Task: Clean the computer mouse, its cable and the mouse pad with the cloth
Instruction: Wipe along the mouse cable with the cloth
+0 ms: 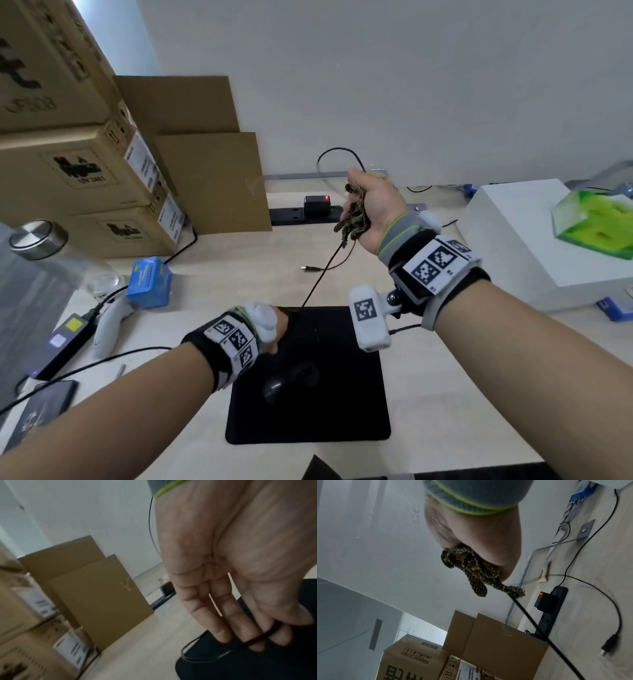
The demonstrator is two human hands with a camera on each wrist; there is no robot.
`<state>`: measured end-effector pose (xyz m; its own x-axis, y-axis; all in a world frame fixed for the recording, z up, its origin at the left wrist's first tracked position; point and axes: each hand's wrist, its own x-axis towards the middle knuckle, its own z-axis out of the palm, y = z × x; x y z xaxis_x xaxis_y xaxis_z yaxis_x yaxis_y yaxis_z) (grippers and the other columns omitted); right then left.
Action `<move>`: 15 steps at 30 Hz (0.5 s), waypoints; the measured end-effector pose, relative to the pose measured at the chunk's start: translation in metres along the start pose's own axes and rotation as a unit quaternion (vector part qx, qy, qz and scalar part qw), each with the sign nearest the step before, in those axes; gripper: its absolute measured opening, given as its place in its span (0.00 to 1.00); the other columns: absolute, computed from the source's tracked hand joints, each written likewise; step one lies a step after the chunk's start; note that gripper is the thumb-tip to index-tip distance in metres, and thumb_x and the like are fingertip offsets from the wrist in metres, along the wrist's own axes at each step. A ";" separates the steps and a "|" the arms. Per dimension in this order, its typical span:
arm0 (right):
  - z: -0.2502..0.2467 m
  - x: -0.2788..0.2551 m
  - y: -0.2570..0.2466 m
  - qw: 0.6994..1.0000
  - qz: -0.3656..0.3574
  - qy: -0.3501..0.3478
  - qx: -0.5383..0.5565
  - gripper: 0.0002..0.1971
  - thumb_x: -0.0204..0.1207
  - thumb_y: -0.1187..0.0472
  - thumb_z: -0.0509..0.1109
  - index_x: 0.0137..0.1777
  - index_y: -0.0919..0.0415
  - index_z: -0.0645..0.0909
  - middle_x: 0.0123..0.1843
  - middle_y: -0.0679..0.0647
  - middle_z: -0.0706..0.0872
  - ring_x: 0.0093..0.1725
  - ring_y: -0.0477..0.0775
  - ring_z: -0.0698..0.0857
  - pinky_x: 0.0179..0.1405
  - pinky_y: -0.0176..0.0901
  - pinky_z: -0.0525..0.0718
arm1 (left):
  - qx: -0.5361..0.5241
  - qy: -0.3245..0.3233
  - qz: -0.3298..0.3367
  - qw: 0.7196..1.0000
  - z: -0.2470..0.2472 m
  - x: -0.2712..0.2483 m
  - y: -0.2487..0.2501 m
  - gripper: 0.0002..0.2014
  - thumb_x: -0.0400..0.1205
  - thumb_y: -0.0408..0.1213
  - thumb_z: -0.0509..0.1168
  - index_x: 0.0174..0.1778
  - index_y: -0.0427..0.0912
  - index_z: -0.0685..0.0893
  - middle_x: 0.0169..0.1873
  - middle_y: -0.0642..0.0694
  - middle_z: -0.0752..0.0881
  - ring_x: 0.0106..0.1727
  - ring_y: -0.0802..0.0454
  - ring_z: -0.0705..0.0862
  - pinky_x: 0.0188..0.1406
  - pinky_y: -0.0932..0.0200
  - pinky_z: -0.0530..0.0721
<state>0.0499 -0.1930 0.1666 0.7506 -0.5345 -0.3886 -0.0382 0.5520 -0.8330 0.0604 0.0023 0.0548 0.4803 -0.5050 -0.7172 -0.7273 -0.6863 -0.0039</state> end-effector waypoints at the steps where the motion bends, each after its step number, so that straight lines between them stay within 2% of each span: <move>1: 0.000 0.000 -0.002 1.000 -0.002 -0.002 0.003 0.12 0.75 0.60 0.74 0.34 0.58 0.75 0.27 0.51 0.77 0.19 0.49 0.73 0.21 0.39 0.73 | 0.011 -0.008 0.008 1.000 0.004 -0.001 -0.004 0.19 0.82 0.41 0.66 0.28 0.49 0.66 0.29 0.55 0.69 0.35 0.54 0.75 0.32 0.64 0.75; 2: -0.001 0.001 -0.001 1.000 -0.004 -0.006 0.001 0.12 0.75 0.60 0.74 0.34 0.57 0.74 0.27 0.51 0.76 0.19 0.48 0.72 0.21 0.38 0.73 | 0.019 -0.010 0.018 1.000 0.003 -0.002 -0.007 0.15 0.82 0.44 0.66 0.31 0.47 0.72 0.32 0.53 0.74 0.39 0.51 0.77 0.38 0.60 0.80; 3: -0.001 0.002 0.003 1.000 -0.003 -0.008 -0.002 0.12 0.75 0.59 0.74 0.35 0.57 0.74 0.27 0.51 0.76 0.19 0.48 0.72 0.20 0.38 0.73 | -0.002 0.002 0.033 0.999 0.000 0.000 -0.010 0.10 0.82 0.48 0.65 0.40 0.46 0.79 0.38 0.52 0.81 0.43 0.50 0.80 0.46 0.56 0.84; 4: -0.002 0.003 0.007 1.000 0.001 -0.007 -0.006 0.12 0.74 0.59 0.75 0.36 0.57 0.74 0.27 0.51 0.76 0.18 0.47 0.73 0.20 0.37 0.73 | -0.050 0.035 0.053 0.997 -0.005 0.001 -0.011 0.13 0.81 0.53 0.65 0.54 0.49 0.83 0.47 0.54 0.85 0.48 0.51 0.84 0.52 0.53 0.86; 5: -0.002 0.003 0.014 1.000 0.007 -0.006 -0.007 0.11 0.74 0.59 0.75 0.37 0.57 0.74 0.27 0.51 0.75 0.18 0.47 0.73 0.20 0.37 0.74 | -0.130 0.084 0.070 0.986 -0.011 0.000 -0.011 0.20 0.79 0.56 0.66 0.64 0.52 0.81 0.52 0.57 0.86 0.50 0.54 0.86 0.54 0.52 0.86; 6: -0.002 0.004 0.020 1.000 0.011 -0.003 -0.009 0.11 0.74 0.60 0.75 0.38 0.57 0.74 0.26 0.51 0.75 0.18 0.47 0.74 0.19 0.37 0.74 | -0.219 0.137 0.083 0.962 -0.019 0.000 -0.007 0.23 0.77 0.57 0.67 0.67 0.55 0.80 0.53 0.59 0.87 0.50 0.57 0.86 0.53 0.52 0.87; 8: -0.004 0.004 0.031 1.000 0.013 0.000 -0.014 0.10 0.73 0.60 0.76 0.38 0.57 0.75 0.25 0.50 0.76 0.17 0.47 0.75 0.19 0.38 0.74 | -0.343 0.226 0.116 0.904 -0.035 -0.002 0.005 0.17 0.78 0.51 0.70 0.61 0.53 0.84 0.46 0.58 0.89 0.44 0.59 0.88 0.46 0.54 0.89; 10: -0.005 0.001 0.040 1.000 0.019 -0.001 -0.021 0.09 0.72 0.60 0.76 0.38 0.57 0.77 0.24 0.50 0.76 0.18 0.47 0.75 0.19 0.38 0.74 | -0.435 0.277 0.135 0.846 -0.048 -0.003 0.015 0.03 0.80 0.42 0.69 0.48 0.51 0.87 0.39 0.52 0.91 0.35 0.57 0.87 0.33 0.57 0.88; 11: -0.006 0.000 0.043 1.000 0.022 -0.003 -0.022 0.09 0.72 0.61 0.76 0.37 0.57 0.77 0.24 0.51 0.75 0.18 0.47 0.74 0.19 0.38 0.73 | -0.469 0.288 0.141 0.823 -0.052 -0.006 0.019 0.04 0.81 0.38 0.68 0.42 0.50 0.86 0.35 0.50 0.91 0.31 0.57 0.86 0.28 0.58 0.86; 13: -0.006 -0.001 0.046 1.000 0.019 -0.001 -0.024 0.10 0.73 0.63 0.74 0.34 0.57 0.76 0.25 0.52 0.74 0.19 0.48 0.71 0.20 0.40 0.71 | -0.488 0.304 0.148 0.805 -0.050 -0.004 0.019 0.11 0.82 0.33 0.65 0.35 0.47 0.84 0.27 0.48 0.88 0.25 0.56 0.82 0.25 0.59 0.82; 15: -0.007 -0.002 0.045 1.000 0.011 0.008 -0.018 0.10 0.74 0.65 0.74 0.33 0.58 0.78 0.25 0.52 0.74 0.19 0.48 0.71 0.21 0.41 0.71 | -0.483 0.295 0.155 0.810 -0.045 -0.004 0.021 0.10 0.83 0.32 0.63 0.37 0.44 0.86 0.24 0.49 0.86 0.25 0.52 0.83 0.27 0.58 0.81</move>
<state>0.0419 -0.1721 0.1273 0.7384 -0.5335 -0.4125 -0.0781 0.5400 -0.8380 0.0654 -0.0333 0.0888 0.7062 -0.6978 -0.1198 -0.2724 -0.4240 0.8637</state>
